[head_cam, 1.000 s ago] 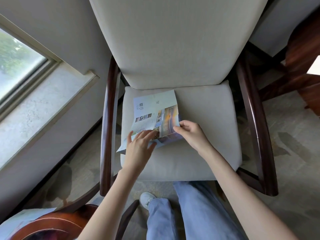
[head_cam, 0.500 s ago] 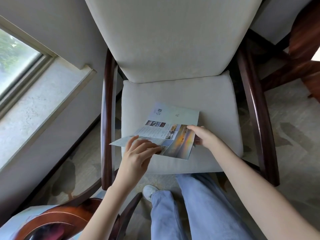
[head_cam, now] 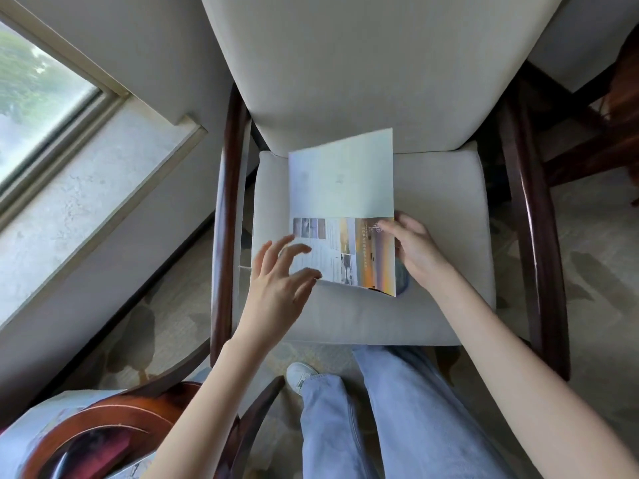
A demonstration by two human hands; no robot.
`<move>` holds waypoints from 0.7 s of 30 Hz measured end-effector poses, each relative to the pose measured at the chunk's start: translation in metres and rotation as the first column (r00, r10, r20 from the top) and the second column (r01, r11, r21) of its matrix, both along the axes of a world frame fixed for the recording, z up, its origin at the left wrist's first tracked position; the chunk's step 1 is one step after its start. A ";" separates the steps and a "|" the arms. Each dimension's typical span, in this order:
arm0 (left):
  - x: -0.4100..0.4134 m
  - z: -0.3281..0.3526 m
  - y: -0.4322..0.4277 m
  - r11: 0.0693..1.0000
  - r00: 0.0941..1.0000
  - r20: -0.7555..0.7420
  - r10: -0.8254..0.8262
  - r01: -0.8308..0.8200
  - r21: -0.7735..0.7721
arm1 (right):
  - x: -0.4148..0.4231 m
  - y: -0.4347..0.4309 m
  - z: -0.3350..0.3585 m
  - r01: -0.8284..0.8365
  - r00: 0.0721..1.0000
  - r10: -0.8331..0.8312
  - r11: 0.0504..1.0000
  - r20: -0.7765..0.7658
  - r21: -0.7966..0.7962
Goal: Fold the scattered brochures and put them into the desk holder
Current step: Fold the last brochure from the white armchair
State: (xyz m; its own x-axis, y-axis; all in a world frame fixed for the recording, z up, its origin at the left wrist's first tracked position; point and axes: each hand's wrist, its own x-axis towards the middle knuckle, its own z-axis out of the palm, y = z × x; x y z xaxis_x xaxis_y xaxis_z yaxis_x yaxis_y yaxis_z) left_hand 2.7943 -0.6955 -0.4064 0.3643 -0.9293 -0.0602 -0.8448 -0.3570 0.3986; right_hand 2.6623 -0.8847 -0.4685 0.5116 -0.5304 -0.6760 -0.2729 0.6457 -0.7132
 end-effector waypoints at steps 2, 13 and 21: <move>0.003 0.000 -0.007 1.000 1.000 -0.003 0.020 -0.020 0.016 | 0.003 0.005 0.016 -0.058 0.995 0.062 0.997 0.081 -0.055; 0.002 0.005 -0.028 0.996 0.994 0.067 -0.085 0.088 -0.031 | -0.003 0.020 0.048 -0.286 0.943 0.322 0.915 0.085 -0.284; -0.006 -0.001 -0.028 0.994 0.993 0.045 -0.106 0.107 -0.011 | -0.012 0.020 0.059 -0.412 0.879 0.465 0.853 0.107 -0.320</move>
State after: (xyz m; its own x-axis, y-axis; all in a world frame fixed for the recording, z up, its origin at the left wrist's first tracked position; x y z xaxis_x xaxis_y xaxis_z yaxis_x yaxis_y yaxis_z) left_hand 2.7881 -0.7234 -0.4070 0.2652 -0.9636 -0.0338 -0.8946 -0.2589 0.3643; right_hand 2.6507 -0.8644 -0.4092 0.8305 -0.3748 -0.4120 -0.3349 0.2551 -0.9071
